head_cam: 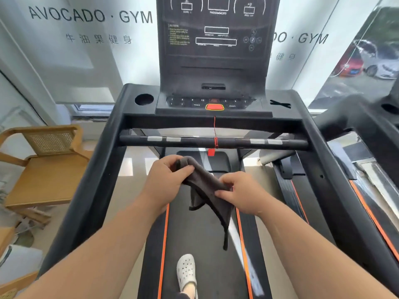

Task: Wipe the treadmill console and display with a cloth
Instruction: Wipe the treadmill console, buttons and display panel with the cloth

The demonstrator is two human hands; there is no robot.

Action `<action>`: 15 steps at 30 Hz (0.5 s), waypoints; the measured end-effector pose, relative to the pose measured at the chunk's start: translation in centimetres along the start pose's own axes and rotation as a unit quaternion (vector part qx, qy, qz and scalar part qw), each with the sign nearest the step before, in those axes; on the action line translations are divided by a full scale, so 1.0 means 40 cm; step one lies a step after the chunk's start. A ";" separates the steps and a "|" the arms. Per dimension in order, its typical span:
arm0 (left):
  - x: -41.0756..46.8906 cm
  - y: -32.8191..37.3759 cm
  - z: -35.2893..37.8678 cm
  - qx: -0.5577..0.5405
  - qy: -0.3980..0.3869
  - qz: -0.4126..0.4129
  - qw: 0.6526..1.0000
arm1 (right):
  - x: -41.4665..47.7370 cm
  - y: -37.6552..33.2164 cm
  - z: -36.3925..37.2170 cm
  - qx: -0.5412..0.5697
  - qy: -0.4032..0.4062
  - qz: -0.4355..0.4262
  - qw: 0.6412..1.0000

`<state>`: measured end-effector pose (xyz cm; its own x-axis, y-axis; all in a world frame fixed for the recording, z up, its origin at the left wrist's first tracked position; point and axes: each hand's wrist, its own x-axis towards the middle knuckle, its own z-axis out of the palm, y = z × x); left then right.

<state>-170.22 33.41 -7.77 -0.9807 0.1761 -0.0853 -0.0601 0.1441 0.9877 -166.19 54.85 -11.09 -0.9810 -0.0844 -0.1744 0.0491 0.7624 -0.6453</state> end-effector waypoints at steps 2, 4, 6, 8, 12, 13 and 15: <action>0.110 0.012 -0.008 0.004 -0.003 -0.006 1.000 | 0.092 0.020 -0.041 -0.048 0.030 0.025 0.998; 0.215 0.018 -0.014 0.016 -0.009 -0.017 1.000 | 0.178 0.019 -0.092 -0.065 0.078 0.042 0.994; 0.308 0.020 -0.019 0.025 -0.008 -0.031 0.999 | 0.250 0.011 -0.138 -0.072 0.134 0.043 0.987; 0.387 0.017 -0.012 0.028 -0.003 -0.055 0.998 | 0.306 0.002 -0.175 -0.067 0.195 0.041 0.978; 0.521 0.016 0.040 0.070 -0.020 -0.080 0.994 | 0.412 0.020 -0.230 -0.037 0.315 0.032 0.948; 0.552 0.017 0.060 0.093 -0.034 -0.084 0.992 | 0.444 0.032 -0.246 -0.022 0.337 0.034 0.941; 0.608 0.026 0.101 0.144 -0.075 -0.088 0.983 | 0.504 0.053 -0.282 0.010 0.362 0.057 0.931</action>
<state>-193.38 41.78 -9.34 -0.9202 0.2621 -0.2909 -0.1496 0.4513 0.8798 -188.00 62.01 -7.60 -0.8385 0.4555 0.2991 0.1572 0.7277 -0.6677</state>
